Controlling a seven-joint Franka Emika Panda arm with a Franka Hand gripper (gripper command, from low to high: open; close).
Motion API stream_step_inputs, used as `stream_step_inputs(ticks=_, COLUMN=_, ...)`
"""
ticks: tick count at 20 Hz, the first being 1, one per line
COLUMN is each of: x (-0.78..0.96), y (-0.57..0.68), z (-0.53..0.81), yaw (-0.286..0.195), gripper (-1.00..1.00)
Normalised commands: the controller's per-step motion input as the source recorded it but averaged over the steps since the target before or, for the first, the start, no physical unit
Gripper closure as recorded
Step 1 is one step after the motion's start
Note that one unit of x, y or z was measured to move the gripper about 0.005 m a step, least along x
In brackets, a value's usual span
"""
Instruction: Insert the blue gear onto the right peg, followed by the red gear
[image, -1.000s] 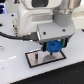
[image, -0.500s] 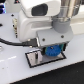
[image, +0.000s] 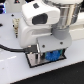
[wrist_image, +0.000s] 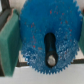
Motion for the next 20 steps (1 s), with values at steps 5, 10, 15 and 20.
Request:
stream_step_inputs(ticks=5, x=-0.11, y=0.09, z=0.26, yaw=0.0, gripper=-1.0)
stream_step_inputs(ticks=10, x=-0.3, y=0.12, z=0.45, yaw=0.0, gripper=-1.0)
stream_step_inputs(ticks=15, x=-0.45, y=0.21, z=0.3, yaw=0.0, gripper=-1.0)
stream_step_inputs(ticks=20, x=-0.62, y=0.28, z=0.15, yaw=0.0, gripper=-1.0)
